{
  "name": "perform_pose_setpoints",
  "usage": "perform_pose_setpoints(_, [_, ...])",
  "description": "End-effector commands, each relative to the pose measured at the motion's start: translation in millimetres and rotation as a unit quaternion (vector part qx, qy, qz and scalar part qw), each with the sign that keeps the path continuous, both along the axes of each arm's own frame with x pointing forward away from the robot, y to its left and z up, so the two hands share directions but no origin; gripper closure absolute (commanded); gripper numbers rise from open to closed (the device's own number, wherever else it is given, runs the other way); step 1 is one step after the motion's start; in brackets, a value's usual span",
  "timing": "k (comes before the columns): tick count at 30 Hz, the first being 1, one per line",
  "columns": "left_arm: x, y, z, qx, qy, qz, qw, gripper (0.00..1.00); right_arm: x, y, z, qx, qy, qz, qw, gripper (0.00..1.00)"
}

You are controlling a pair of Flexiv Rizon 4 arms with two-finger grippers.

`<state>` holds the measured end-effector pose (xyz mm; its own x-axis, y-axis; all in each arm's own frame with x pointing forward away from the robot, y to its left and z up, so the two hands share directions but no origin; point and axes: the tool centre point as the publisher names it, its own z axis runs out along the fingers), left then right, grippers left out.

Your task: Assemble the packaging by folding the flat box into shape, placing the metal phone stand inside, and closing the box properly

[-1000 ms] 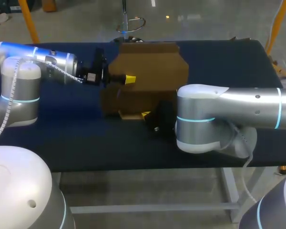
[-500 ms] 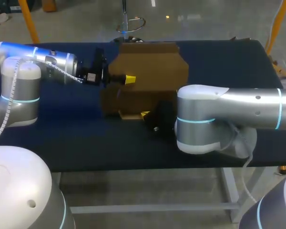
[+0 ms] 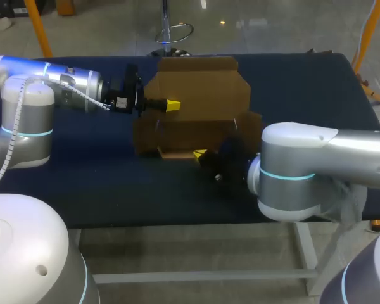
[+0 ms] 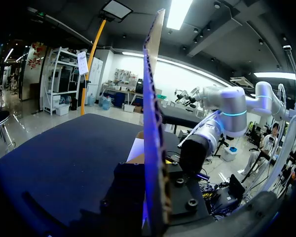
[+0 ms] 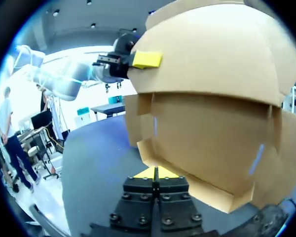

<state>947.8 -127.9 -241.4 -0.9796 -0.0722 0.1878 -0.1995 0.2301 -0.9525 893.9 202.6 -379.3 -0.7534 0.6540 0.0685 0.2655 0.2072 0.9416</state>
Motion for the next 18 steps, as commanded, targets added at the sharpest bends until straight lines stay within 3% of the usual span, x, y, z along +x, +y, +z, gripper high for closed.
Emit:
perform_pose_setpoints(1, [0.5, 0, -4.3, 0.001, 0.001, -0.001, 1.000, 1.00, -27.0, -38, 14, 0.013, 0.002, 0.031, 0.999, 1.00])
perform_pose_setpoints(11, [0.5, 0, -4.3, 0.001, 0.001, -0.001, 1.000, 1.00, -61.0, -83, 29, 0.000, -0.004, 0.073, 0.997, 1.00])
perform_pose_setpoints(18, [0.5, 0, -4.3, 0.001, 0.001, -0.001, 1.000, 1.00, -71.6, -115, 34, -0.015, -0.012, 0.099, 0.995, 1.00])
